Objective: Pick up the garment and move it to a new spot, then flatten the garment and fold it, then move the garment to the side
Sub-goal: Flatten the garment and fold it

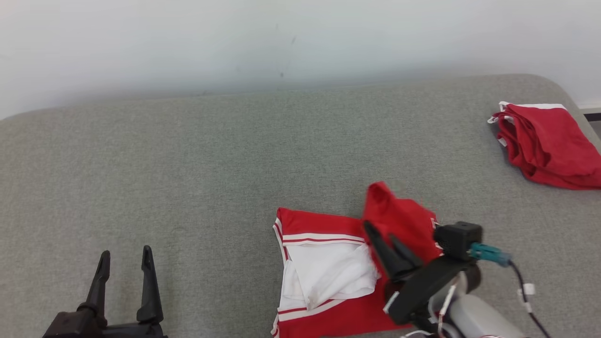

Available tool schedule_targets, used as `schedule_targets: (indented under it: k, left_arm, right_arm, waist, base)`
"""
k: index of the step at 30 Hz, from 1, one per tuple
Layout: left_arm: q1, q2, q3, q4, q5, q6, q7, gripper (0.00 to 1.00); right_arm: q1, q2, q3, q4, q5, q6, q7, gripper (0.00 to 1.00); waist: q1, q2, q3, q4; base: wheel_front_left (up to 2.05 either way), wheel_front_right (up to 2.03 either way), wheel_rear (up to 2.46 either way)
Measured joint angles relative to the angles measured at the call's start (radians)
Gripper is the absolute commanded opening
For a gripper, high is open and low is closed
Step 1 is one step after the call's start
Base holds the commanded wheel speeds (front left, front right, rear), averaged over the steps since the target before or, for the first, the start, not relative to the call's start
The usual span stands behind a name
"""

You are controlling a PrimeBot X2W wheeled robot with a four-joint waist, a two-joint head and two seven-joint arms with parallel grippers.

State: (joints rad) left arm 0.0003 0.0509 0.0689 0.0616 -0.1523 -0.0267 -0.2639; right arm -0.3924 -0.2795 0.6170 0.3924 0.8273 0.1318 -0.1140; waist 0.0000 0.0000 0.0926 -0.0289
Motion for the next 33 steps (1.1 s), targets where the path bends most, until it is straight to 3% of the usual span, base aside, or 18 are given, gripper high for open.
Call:
schedule_targets:
  k: [8, 16, 18, 19, 20, 25, 33]
  left_arm:
    - [-0.021, 0.0, -0.021, 0.017, -0.003, 0.001, 0.0, 1.0]
    - [-0.04, 0.0, -0.035, 0.028, -0.007, 0.009, 0.0, 1.0]
    - [-0.04, 0.0, -0.04, 0.029, -0.008, 0.011, 0.0, 1.0]
    - [-0.04, 0.0, -0.044, 0.029, -0.009, 0.015, 0.0, 1.0]
    - [-0.04, 0.0, -0.047, 0.029, -0.01, 0.018, 0.0, 1.0]
    - [-0.04, 0.0, -0.052, 0.029, -0.012, 0.026, 0.0, 1.0]
    - [-0.033, 0.0, -0.05, 0.028, -0.012, 0.027, 0.0, 1.0]
  right_arm:
    - [-0.002, 0.132, 0.027, -0.013, -0.041, 0.0, 0.04, 0.0]
    - [-0.024, 0.191, 0.04, 0.056, -0.06, 0.0, 0.035, 0.02]
    - [-0.03, 0.198, 0.048, 0.068, -0.059, 0.0, 0.033, 0.4]
    - [-0.034, 0.2, 0.051, 0.073, -0.058, 0.0, 0.03, 0.49]
    - [-0.037, 0.202, 0.053, 0.077, -0.057, 0.0, 0.024, 1.0]
    - [-0.051, 0.195, 0.044, 0.075, -0.058, 0.0, -0.019, 1.0]
    - [-0.063, 0.075, -0.078, 0.019, -0.114, 0.0, -0.11, 1.0]
  waist:
    - [0.0, 0.0, 0.016, 0.033]
    - [0.0, 0.0, 0.033, 0.056]
    - [0.0, 0.0, 0.033, 0.058]
    - [0.0001, 0.0001, 0.032, 0.058]
    - [0.0, 0.0, 0.031, 0.057]
    - [0.0, 0.0, 0.024, 0.046]
    - [0.0, 0.0, 0.001, 0.021]
  base:
    - [0.0, 0.0, 0.0]
    - [0.0, 0.0, 0.0]
    - [0.0, 0.0, 0.0]
    - [0.0, 0.0, 0.0]
    - [0.0, 0.0, 0.0]
    - [0.0, 0.0, 0.0]
    - [0.0, 0.0, 0.0]
